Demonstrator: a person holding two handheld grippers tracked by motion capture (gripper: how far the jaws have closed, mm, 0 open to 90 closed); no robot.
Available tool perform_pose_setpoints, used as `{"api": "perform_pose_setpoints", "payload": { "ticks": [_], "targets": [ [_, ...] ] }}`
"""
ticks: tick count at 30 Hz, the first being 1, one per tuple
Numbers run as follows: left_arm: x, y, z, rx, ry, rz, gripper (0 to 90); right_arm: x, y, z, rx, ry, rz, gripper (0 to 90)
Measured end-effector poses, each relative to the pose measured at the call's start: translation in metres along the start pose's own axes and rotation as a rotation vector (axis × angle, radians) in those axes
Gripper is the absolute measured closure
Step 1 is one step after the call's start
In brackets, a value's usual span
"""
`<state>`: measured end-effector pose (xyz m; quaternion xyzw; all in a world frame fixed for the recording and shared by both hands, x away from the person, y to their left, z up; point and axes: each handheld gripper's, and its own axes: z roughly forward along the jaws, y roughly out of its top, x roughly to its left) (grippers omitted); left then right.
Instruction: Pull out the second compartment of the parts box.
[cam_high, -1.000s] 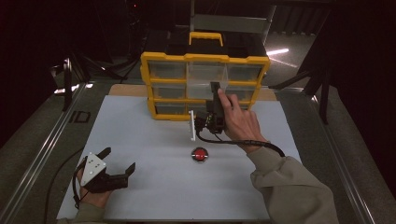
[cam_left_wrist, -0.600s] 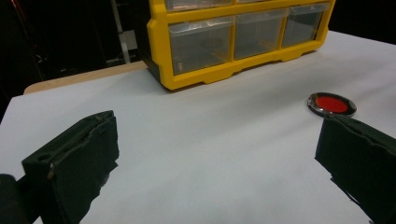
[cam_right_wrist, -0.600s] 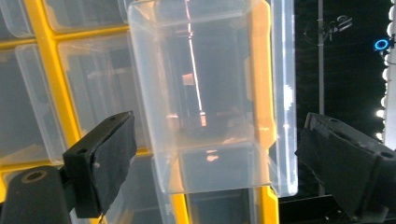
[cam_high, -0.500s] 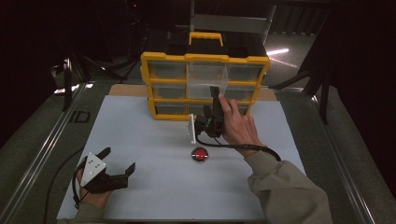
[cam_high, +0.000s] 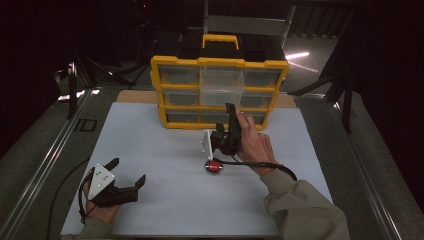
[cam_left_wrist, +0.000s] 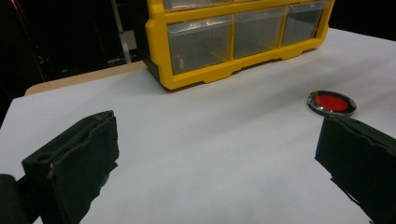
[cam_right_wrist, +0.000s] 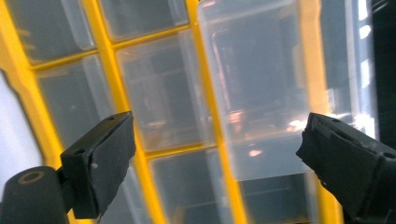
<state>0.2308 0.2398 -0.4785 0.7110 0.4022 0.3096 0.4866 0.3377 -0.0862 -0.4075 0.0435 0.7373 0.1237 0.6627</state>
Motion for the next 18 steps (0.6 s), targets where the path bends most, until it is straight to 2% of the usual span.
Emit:
{"api": "perform_pose_setpoints", "payload": {
  "ticks": [3,7,12,18],
  "targets": [
    [0.0,0.0,0.0,0.0,0.0,0.001,0.0,0.002,-0.004,0.002,0.008,0.041,0.044,9.7],
    [0.0,0.0,0.0,0.0,0.0,0.001,0.0,0.0,-0.009,0.004,0.016,0.118,0.128,9.3],
    [0.0,0.0,0.0,0.0,0.001,0.003,0.0,-0.004,-0.013,0.008,0.024,0.243,0.298,9.3],
    [0.0,0.0,0.0,-0.001,0.0,0.001,0.0,-0.005,-0.019,0.013,0.033,0.37,0.416,8.7]
  ]
}}
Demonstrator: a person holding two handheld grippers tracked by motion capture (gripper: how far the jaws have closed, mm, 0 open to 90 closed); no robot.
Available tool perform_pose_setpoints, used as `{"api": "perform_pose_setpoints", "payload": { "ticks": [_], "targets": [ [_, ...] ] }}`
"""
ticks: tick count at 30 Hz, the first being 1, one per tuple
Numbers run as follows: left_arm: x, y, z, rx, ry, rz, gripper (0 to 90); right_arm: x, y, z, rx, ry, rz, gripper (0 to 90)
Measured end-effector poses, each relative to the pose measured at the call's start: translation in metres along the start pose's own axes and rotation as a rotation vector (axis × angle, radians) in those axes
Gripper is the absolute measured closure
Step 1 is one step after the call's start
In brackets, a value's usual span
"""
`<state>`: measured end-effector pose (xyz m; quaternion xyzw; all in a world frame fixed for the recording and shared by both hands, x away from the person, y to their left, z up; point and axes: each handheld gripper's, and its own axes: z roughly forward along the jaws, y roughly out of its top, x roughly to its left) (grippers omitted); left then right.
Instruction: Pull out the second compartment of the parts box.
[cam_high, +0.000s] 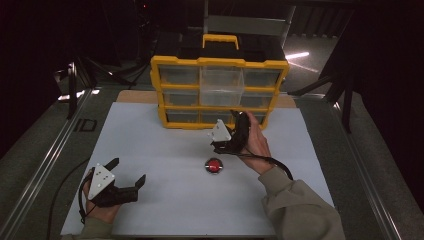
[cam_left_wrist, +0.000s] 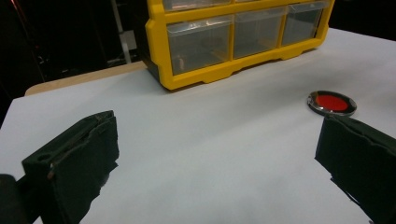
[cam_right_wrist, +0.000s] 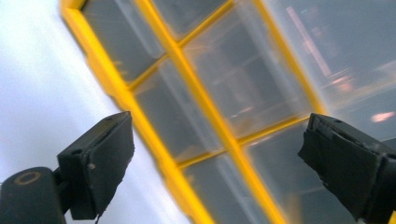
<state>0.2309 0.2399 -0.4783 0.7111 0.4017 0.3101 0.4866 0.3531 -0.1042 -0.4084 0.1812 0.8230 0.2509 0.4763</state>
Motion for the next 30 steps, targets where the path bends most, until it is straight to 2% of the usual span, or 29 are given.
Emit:
{"api": "perform_pose_setpoints", "payload": {
  "ticks": [5,7,8,16,21,25,26,30],
  "targets": [
    [0.0,0.0,0.0,0.0,0.001,0.0,0.0,-0.004,-0.003,0.003,0.002,0.093,0.099,8.7],
    [0.0,0.0,0.0,0.0,0.001,0.0,0.0,-0.004,-0.003,0.003,0.003,0.106,0.11,8.7],
    [0.0,0.0,0.0,0.0,0.0,0.0,0.0,-0.006,-0.004,0.004,0.005,0.141,0.14,8.7],
    [0.0,0.0,0.0,0.001,0.0,0.0,0.0,-0.011,-0.007,0.007,0.01,0.247,0.211,8.7],
    [0.0,0.0,0.0,0.001,0.0,-0.001,0.0,-0.016,-0.009,0.01,0.014,0.331,0.273,8.7],
    [0.0,0.0,0.001,0.002,-0.002,0.0,0.0,-0.019,-0.013,0.014,0.026,0.428,0.317,8.7],
    [0.0,0.0,0.001,0.002,-0.002,0.0,0.0,-0.02,-0.014,0.015,0.033,0.449,0.323,8.7],
    [0.0,0.0,0.001,0.001,-0.002,0.0,0.0,-0.019,-0.017,0.019,0.059,0.482,0.32,8.7]
  ]
}}
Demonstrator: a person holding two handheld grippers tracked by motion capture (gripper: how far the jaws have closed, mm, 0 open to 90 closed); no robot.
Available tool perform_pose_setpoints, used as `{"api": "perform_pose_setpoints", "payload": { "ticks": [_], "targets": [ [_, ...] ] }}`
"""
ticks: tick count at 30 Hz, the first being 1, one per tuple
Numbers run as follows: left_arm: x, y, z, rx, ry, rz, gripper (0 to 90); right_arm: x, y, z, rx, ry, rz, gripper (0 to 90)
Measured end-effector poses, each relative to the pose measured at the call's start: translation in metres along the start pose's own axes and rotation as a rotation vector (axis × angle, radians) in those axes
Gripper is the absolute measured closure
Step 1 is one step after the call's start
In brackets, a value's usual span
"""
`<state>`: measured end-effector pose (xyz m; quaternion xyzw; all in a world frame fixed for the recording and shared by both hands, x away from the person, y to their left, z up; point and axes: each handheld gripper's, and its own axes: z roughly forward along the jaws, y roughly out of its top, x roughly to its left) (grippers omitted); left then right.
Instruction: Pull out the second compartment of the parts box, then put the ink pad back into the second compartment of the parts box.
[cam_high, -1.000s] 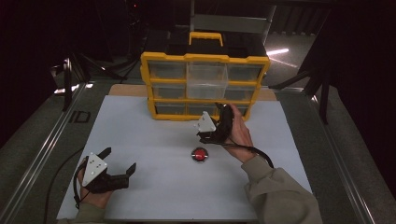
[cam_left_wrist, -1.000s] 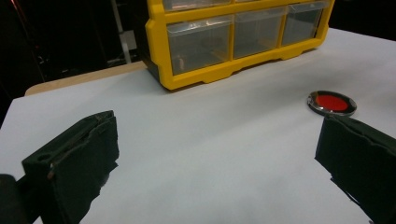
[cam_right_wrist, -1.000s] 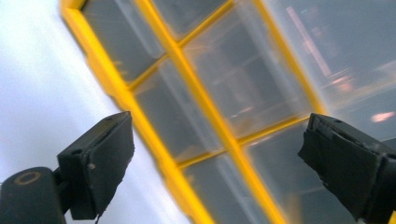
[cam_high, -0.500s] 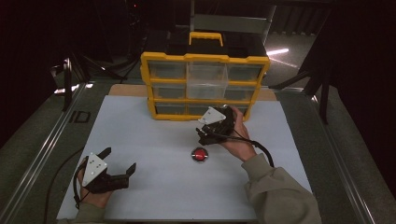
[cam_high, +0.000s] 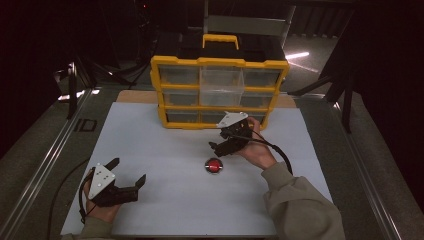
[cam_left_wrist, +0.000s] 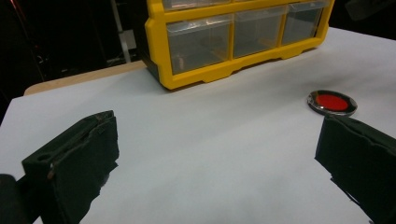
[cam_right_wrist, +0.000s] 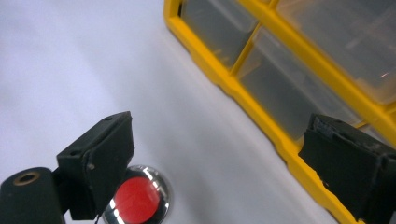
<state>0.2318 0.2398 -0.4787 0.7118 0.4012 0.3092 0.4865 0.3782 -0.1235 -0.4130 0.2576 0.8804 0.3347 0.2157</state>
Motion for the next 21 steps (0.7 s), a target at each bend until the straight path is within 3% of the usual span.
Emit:
{"api": "perform_pose_setpoints", "payload": {
  "ticks": [21],
  "targets": [
    [-0.0001,-0.0003,-0.0004,0.001,0.002,0.0,0.0,-0.0014,-0.0026,0.0101,0.051,0.085,-0.005,8.7]
  ]
}}
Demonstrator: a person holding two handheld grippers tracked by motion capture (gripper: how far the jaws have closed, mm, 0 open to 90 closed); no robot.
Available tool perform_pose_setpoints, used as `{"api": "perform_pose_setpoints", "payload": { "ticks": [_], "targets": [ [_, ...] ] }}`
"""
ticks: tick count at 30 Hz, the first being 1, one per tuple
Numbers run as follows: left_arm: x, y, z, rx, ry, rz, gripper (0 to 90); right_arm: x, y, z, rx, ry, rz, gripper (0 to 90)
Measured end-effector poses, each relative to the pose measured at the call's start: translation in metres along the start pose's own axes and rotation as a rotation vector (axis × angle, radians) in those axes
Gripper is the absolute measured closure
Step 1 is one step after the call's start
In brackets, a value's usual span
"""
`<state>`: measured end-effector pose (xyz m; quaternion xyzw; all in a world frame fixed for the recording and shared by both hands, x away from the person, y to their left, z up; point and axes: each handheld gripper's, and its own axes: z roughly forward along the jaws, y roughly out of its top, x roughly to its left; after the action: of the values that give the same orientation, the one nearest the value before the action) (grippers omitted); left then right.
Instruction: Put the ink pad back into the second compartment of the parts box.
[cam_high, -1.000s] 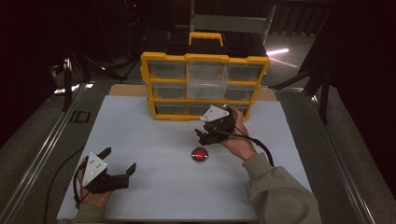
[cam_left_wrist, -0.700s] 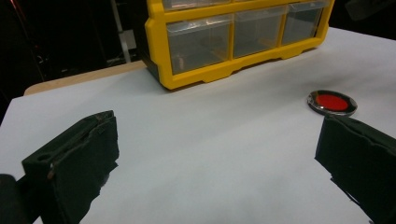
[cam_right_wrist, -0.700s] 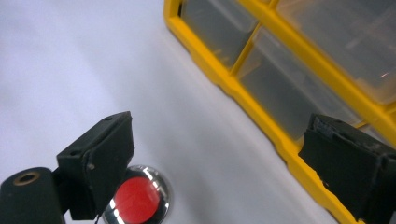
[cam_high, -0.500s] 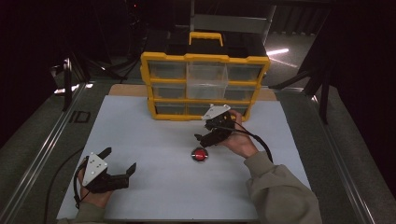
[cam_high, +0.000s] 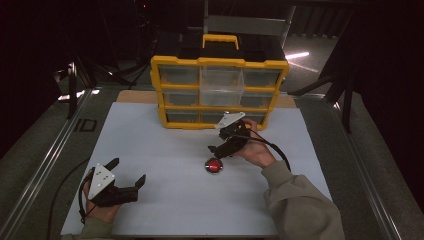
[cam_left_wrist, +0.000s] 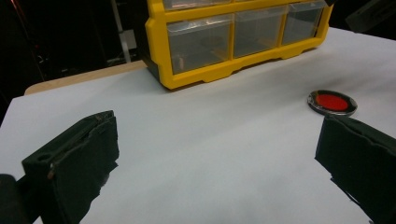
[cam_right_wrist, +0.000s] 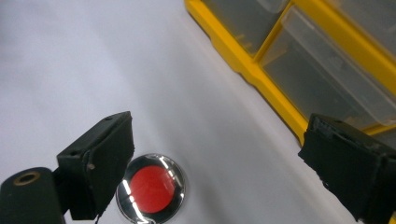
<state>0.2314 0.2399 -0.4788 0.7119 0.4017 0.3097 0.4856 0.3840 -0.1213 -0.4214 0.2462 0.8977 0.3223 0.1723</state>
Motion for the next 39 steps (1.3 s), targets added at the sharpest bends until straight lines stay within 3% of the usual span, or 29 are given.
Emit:
{"api": "perform_pose_setpoints", "payload": {
  "ticks": [33,39],
  "targets": [
    [0.0,0.0,0.0,0.004,-0.003,0.003,0.0,0.022,-0.014,0.035,0.169,0.102,-0.077,8.8],
    [0.0,0.0,0.0,0.002,-0.002,0.002,0.0,0.023,-0.019,0.042,0.211,0.116,-0.068,8.8]
  ]
}}
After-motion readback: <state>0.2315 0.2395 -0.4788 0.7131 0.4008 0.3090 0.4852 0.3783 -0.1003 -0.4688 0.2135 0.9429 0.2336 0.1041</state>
